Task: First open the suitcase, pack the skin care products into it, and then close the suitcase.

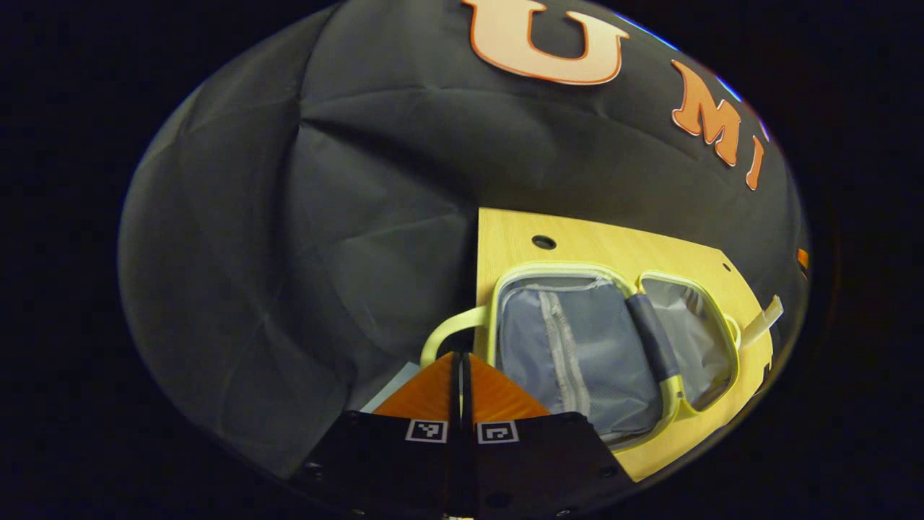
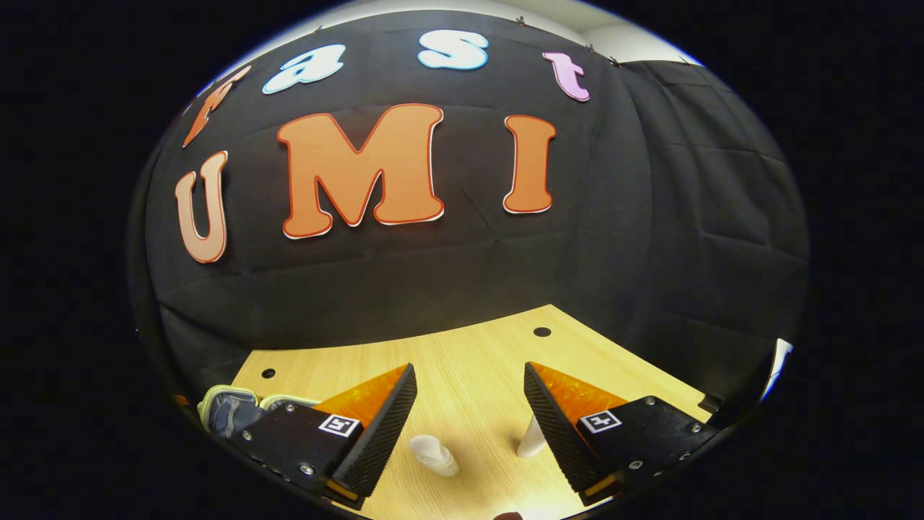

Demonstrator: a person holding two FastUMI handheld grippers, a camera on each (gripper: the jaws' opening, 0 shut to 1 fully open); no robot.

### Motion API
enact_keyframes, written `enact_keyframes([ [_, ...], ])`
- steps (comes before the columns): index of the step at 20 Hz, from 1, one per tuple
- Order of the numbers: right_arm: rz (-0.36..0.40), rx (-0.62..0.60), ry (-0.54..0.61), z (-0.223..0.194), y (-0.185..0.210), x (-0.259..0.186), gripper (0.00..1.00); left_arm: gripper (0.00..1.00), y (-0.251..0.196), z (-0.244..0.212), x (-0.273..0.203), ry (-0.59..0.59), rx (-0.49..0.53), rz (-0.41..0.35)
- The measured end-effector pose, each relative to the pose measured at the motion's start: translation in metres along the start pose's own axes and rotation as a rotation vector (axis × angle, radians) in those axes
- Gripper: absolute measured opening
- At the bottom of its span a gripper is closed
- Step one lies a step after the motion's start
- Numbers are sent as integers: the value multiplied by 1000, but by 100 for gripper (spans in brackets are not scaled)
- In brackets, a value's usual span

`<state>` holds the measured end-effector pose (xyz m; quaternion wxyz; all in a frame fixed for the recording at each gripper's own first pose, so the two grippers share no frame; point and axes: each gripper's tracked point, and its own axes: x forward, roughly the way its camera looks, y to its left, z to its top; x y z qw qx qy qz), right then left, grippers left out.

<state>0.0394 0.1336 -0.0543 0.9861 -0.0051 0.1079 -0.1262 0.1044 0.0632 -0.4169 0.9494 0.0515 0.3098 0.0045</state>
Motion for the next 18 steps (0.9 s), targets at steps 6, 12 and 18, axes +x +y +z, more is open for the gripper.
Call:
enact_keyframes([
  [6, 18, 18, -21, 15, -33, 9, 95, 1, -86, 70, -33, -199, 127, -28],
  [12, 101, -31, -19, 20, -64, 23, 95, 4, -219, 133, -72, -471, 169, -14],
  [18, 187, -82, -15, 11, -91, 35, 100, 100, -361, 113, -89, -540, 166, -130],
])
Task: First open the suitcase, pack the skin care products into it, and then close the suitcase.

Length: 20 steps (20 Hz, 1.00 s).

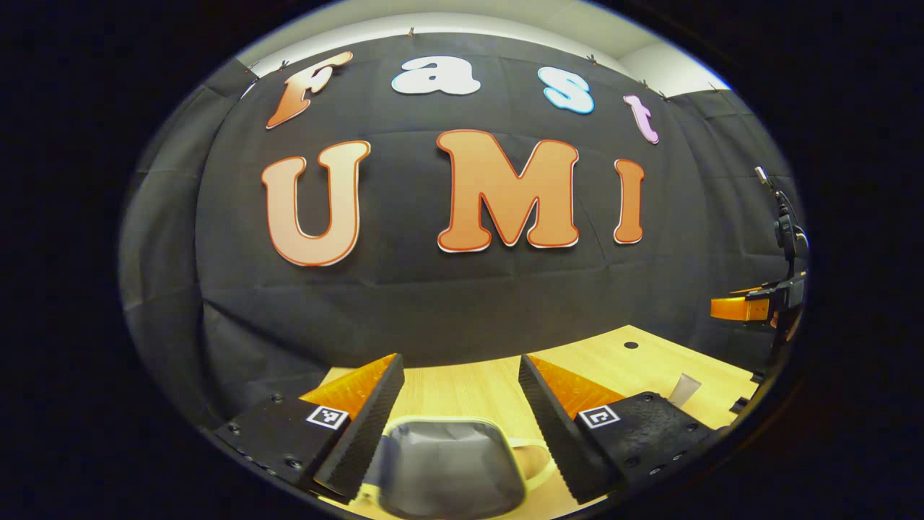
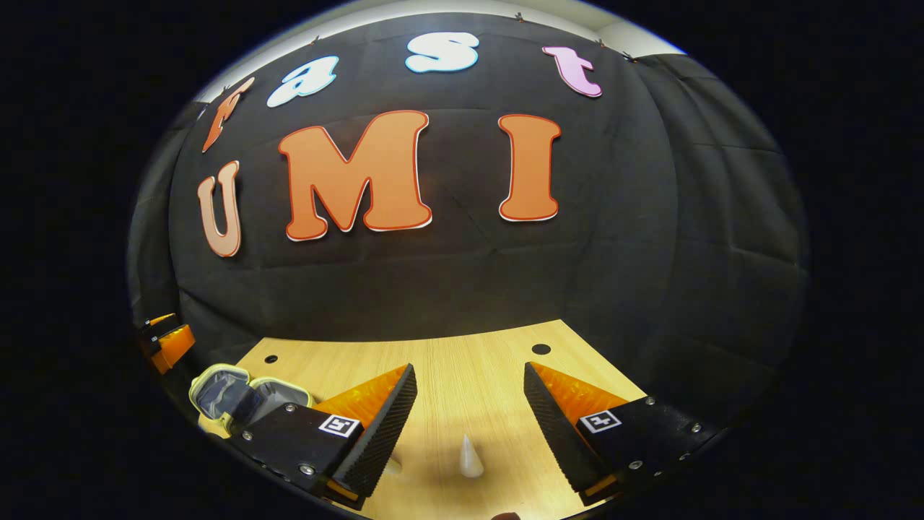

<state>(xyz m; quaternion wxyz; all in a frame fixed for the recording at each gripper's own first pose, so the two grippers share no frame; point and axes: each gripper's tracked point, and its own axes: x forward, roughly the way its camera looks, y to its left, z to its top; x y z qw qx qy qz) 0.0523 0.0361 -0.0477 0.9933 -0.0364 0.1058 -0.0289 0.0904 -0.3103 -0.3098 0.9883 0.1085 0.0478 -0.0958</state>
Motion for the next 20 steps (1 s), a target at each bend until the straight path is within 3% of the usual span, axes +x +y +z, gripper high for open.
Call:
enact_keyframes([
  [4, 31, -13, 18, -18, -18, 2, 95, 99, -61, -31, -4, 51, 22, 64],
  [10, 47, -30, 74, -51, -42, 9, 95, 99, -147, -126, -15, 181, -32, 7],
  [20, 24, -80, 139, -92, -68, 27, 95, 99, -215, -231, 15, 314, 22, -83],
])
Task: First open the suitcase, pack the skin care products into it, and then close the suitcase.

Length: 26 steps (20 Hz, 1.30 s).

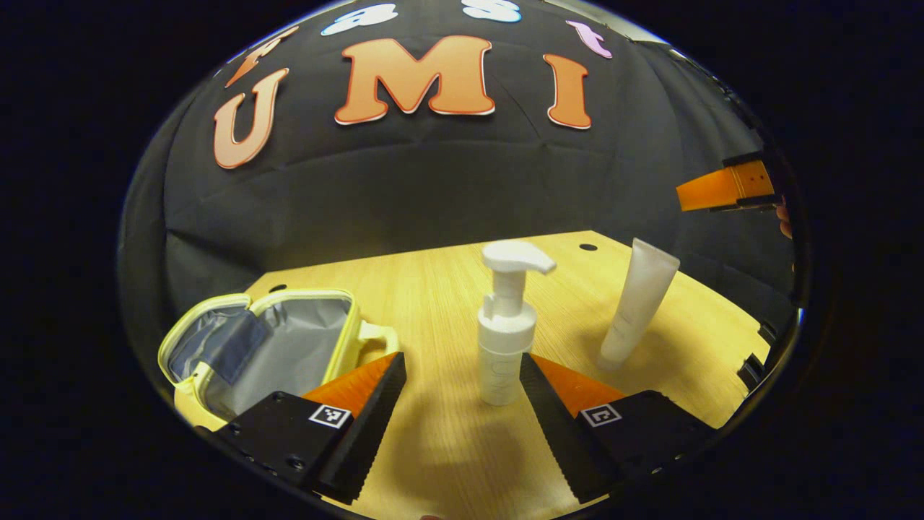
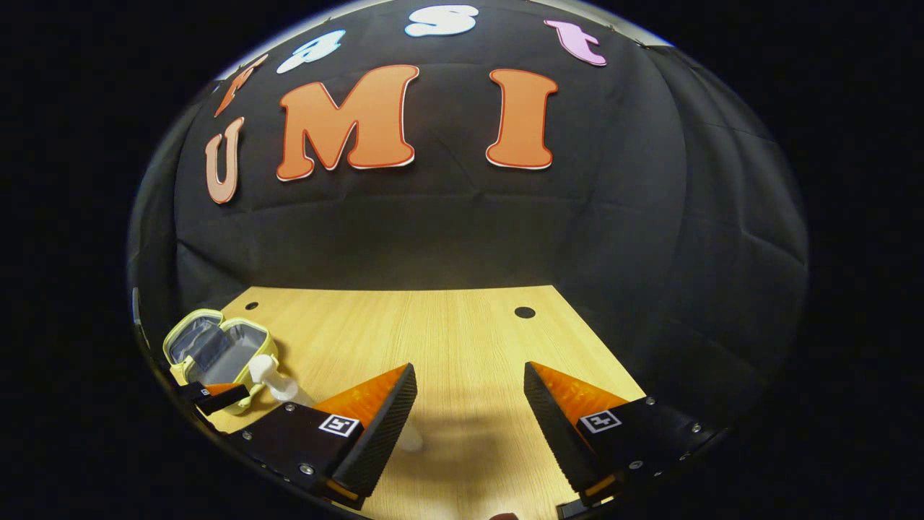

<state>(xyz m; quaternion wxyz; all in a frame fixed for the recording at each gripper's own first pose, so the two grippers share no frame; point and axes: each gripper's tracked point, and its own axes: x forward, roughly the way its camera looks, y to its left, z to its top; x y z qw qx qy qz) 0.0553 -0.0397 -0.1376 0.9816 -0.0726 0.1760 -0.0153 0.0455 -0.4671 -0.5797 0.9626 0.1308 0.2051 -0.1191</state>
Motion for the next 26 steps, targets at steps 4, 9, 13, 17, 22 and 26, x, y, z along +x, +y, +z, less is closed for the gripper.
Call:
enact_keyframes([
  [4, -12, -4, 19, -8, -7, 8, 95, 99, -12, -14, 20, 20, 1, -13],
  [9, -23, 7, 49, -17, -17, 16, 95, 100, -18, -17, 39, 35, 2, -4],
  [13, -28, 4, 54, -18, -20, 17, 95, 74, -32, -14, 50, 49, -3, -42],
  [17, -21, -5, 55, -19, -16, 16, 95, 60, -35, -11, 50, 84, -4, -90],
  [22, 8, 9, 53, -19, -5, 8, 96, 60, -28, 3, 30, 126, -41, -127],
  [26, 65, 10, 36, -19, 21, -16, 96, 60, -10, 25, 0, 128, -19, -144],
])
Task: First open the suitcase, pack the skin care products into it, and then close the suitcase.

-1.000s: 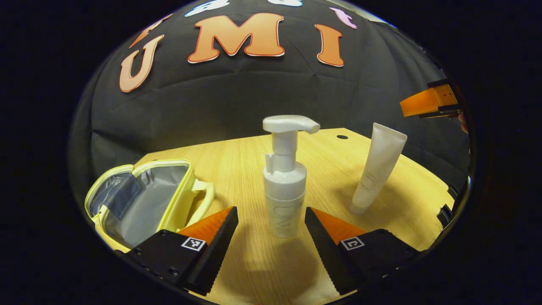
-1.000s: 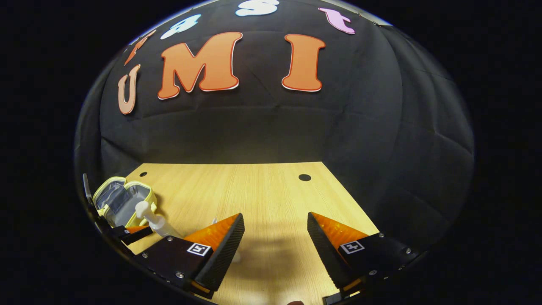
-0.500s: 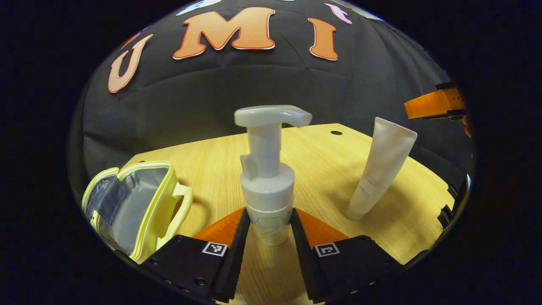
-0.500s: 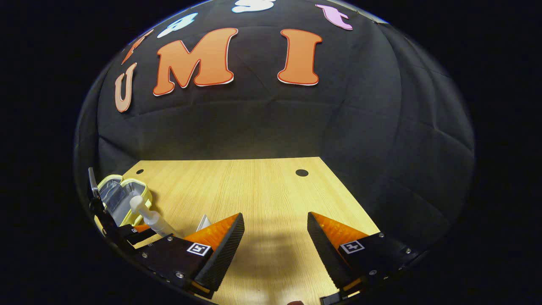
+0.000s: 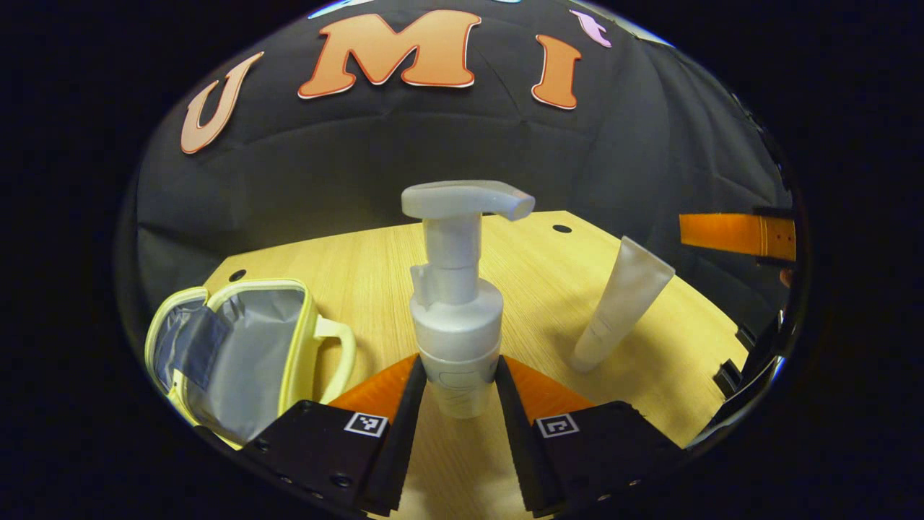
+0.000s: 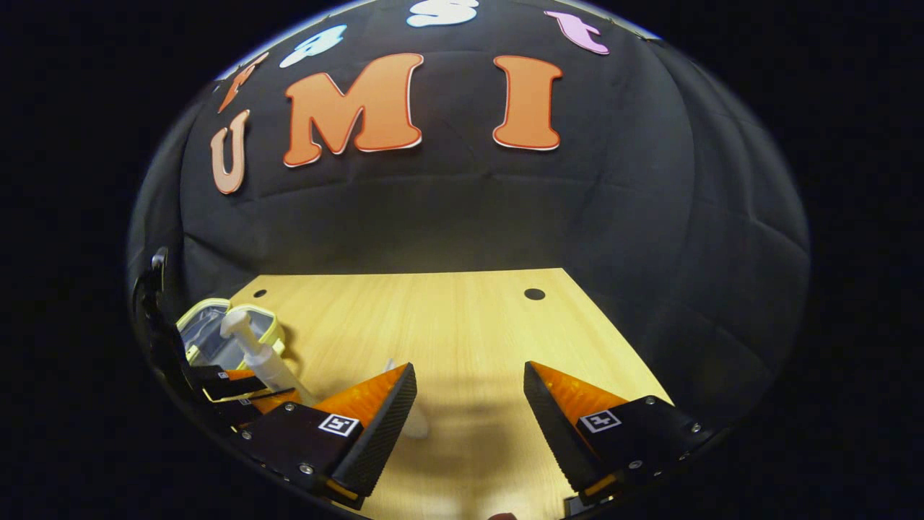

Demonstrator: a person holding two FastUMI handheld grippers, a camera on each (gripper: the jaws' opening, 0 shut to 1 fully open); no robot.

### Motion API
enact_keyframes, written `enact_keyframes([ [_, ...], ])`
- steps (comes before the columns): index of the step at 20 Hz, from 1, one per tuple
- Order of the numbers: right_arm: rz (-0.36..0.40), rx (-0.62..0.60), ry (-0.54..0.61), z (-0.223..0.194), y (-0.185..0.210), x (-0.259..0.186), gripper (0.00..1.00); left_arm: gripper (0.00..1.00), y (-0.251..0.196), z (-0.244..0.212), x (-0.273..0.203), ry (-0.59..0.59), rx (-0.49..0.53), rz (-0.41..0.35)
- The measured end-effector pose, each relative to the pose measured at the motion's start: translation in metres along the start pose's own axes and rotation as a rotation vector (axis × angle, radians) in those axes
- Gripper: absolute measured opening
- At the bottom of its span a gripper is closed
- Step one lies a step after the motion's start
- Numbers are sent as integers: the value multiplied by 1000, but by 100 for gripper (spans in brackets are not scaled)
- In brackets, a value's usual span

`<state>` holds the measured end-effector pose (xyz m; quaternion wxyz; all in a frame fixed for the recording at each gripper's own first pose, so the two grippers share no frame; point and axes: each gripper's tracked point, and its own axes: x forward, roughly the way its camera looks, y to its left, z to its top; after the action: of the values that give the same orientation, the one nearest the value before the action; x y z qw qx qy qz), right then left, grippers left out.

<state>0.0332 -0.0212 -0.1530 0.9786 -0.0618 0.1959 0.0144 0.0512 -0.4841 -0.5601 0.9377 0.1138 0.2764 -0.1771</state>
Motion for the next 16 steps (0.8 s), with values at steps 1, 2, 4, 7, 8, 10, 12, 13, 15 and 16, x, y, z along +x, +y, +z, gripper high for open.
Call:
enact_keyframes([
  [1, 19, -4, -5, -1, 10, -4, 95, 60, 4, 5, -8, 2, -13, -9],
  [2, 30, -14, -6, -6, 17, -9, 95, 60, 8, 11, -18, 0, -28, -15],
  [4, 28, -48, 10, -21, 29, -8, 95, 60, 21, 22, -34, -4, -49, -12],
  [7, 59, -59, 70, -52, 48, 10, 96, 60, 40, 30, -53, -2, -69, 16],
  [8, 71, -60, 98, -64, 54, 19, 95, 60, 45, 31, -58, -3, -77, 21],
  [10, 86, -49, 137, -87, 65, 34, 96, 60, 57, 30, -66, 1, -98, 34],
  [12, 67, -45, 180, -106, 62, 50, 96, 60, 69, 25, -74, 10, -105, 58],
  [13, 60, -35, 194, -113, 61, 56, 96, 60, 74, 21, -78, 16, -105, 73],
  [15, 43, -13, 209, -119, 56, 65, 94, 60, 84, 16, -82, 27, -102, 91],
  [16, 46, -9, 215, -121, 57, 68, 90, 60, 88, 14, -84, 30, -105, 97],
])
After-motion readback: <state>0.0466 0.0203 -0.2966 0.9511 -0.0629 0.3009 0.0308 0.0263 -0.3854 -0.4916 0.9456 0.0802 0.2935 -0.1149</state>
